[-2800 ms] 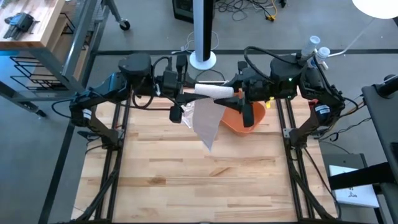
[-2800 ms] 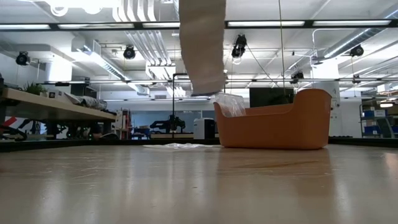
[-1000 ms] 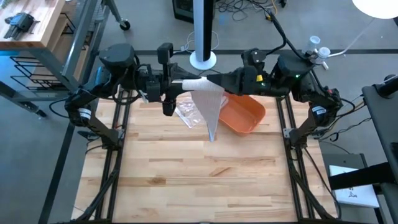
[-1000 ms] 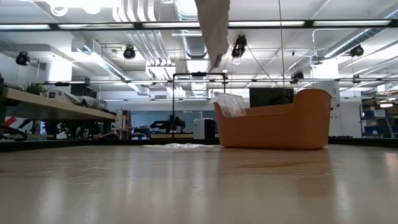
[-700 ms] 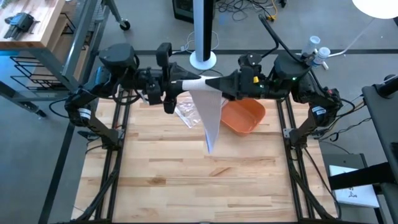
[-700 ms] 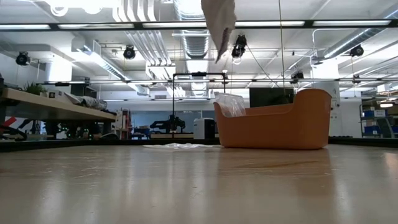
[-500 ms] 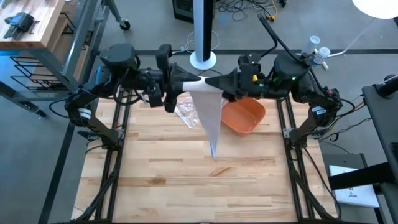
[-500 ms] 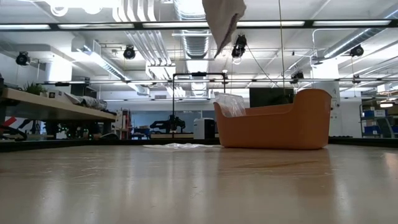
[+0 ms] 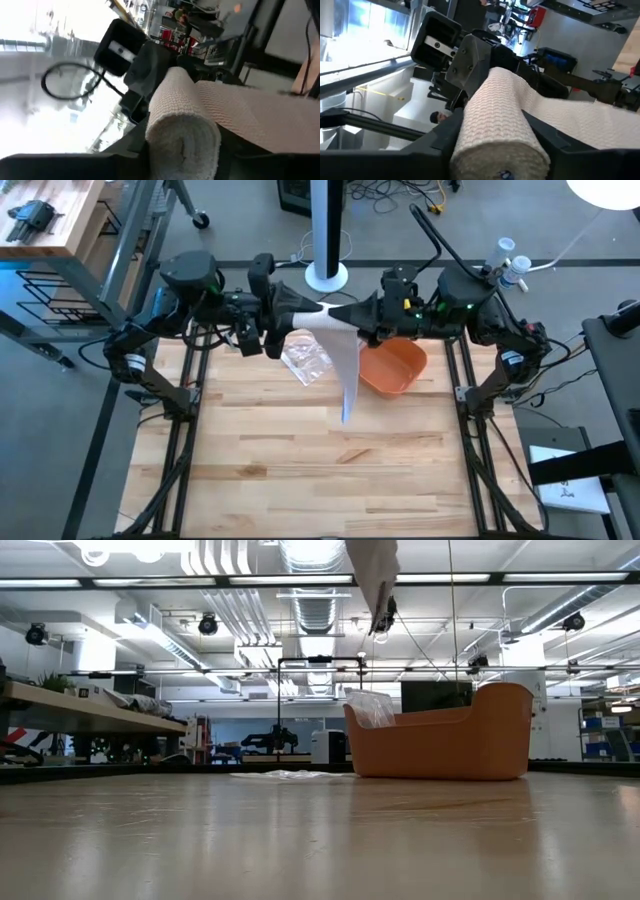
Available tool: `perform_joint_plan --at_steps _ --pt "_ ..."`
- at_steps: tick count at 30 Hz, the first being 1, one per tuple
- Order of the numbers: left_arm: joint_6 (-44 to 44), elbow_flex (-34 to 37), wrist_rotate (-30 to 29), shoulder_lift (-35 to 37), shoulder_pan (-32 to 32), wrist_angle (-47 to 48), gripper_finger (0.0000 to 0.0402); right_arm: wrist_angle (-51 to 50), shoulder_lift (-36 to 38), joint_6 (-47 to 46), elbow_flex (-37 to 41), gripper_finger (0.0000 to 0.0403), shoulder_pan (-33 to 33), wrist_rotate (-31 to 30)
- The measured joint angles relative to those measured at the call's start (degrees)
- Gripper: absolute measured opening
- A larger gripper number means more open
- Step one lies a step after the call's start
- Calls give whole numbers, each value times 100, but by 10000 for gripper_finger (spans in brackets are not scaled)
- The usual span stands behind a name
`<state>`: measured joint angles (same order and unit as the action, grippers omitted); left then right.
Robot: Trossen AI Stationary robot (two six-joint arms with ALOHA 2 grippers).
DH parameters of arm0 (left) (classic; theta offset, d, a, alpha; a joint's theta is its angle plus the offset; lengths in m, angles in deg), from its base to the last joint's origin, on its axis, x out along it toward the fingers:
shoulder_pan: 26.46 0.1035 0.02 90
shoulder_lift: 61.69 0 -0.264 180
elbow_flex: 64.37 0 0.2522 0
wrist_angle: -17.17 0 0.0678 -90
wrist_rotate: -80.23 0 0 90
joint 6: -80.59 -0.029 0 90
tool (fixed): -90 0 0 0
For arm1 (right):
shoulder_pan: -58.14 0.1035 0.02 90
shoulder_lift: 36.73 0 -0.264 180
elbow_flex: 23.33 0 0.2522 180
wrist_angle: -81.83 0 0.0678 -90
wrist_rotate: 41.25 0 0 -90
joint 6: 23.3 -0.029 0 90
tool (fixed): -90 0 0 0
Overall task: Roll bandage
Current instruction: Roll the brown bandage
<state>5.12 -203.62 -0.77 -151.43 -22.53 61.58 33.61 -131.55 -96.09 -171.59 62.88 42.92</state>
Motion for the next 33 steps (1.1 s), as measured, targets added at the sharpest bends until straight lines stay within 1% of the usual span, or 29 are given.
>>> perform_joint_plan --at_steps 3,6,8,10,12,14,16,19,21,23,28,33 --pt "716 7 -54 19 0 -62 134 36 0 337 0 122 0 -6" --pt "1683 1 -133 52 4 -56 170 69 0 879 0 109 0 34" --pt "2607 -2 -182 72 11 -52 195 79 8 1320 0 108 2 69" --pt "3718 -2 -257 85 9 11 218 87 22 1868 0 111 0 199" --pt "4628 -7 -231 108 11 294 239 44 55 2489 0 116 0 400" --pt "5254 -11 8 143 11 781 258 49 78 3161 -2 117 0 557" --pt "5666 -11 327 146 9 1168 273 46 101 3865 -5 114 0 704" --pt "6410 -9 584 136 1 1277 289 41 116 4913 -9 106 -13 782" --pt "6737 -10 592 144 4 1188 295 1 122 5588 -9 106 -13 780" --pt "6784 -11 488 194 11 1181 298 -60 127 6149 -9 108 -13 780" --pt "6312 -11 -305 342 3 1182 296 -259 136 7347 -9 108 -40 778" --pt "6547 -50 -318 426 -21 1119 299 -273 136 8030 -9 100 -125 735"
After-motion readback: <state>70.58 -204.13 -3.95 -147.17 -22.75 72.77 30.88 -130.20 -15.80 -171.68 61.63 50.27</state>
